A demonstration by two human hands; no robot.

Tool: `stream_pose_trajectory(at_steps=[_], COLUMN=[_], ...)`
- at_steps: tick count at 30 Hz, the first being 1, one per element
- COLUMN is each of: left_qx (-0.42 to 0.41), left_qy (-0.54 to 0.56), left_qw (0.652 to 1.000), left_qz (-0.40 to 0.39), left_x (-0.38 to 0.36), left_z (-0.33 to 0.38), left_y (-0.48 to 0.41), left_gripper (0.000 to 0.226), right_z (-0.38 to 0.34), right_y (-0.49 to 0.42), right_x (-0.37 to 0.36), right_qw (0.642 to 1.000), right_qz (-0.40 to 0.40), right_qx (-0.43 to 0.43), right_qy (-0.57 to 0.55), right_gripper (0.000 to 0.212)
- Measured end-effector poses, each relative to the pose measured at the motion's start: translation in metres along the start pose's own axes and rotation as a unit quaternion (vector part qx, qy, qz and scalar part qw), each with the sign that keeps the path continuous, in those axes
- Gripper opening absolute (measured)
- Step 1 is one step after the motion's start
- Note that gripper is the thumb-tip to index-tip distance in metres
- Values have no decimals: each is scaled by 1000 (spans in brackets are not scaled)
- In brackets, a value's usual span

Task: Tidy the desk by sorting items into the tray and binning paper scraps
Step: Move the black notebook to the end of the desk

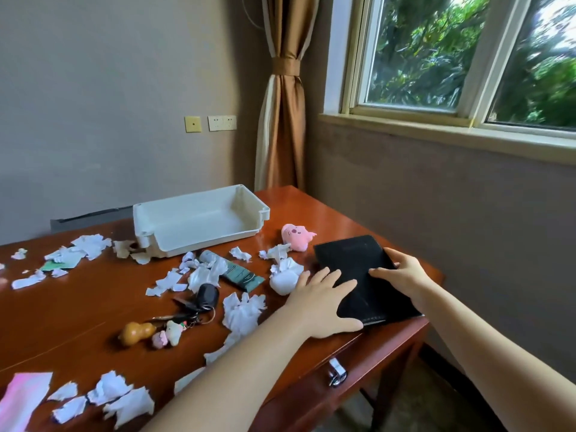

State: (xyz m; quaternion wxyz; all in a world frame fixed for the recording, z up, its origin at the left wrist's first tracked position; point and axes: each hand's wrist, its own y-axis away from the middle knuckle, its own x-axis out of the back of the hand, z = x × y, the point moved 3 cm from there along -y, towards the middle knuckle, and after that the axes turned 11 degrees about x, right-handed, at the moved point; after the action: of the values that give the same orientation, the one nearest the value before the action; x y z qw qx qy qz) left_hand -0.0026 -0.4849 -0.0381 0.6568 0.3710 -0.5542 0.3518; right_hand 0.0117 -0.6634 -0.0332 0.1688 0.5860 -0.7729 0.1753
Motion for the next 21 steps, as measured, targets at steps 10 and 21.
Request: stream_pose_trajectory(at_steps=[10,21], left_qx=[34,71], left_qy=[-3,-39], left_qw=[999,994], left_qz=[23,78], left_x=[-7,1], left_z=[5,-3], left_y=[-56,-121], left_gripper=[79,82], right_z=[12,9], right_y=[-41,-89], right_x=[5,-24], right_qw=[939,938], right_qz=[-25,-45], right_qx=[72,125], right_qy=[336,320], right_gripper=[46,31])
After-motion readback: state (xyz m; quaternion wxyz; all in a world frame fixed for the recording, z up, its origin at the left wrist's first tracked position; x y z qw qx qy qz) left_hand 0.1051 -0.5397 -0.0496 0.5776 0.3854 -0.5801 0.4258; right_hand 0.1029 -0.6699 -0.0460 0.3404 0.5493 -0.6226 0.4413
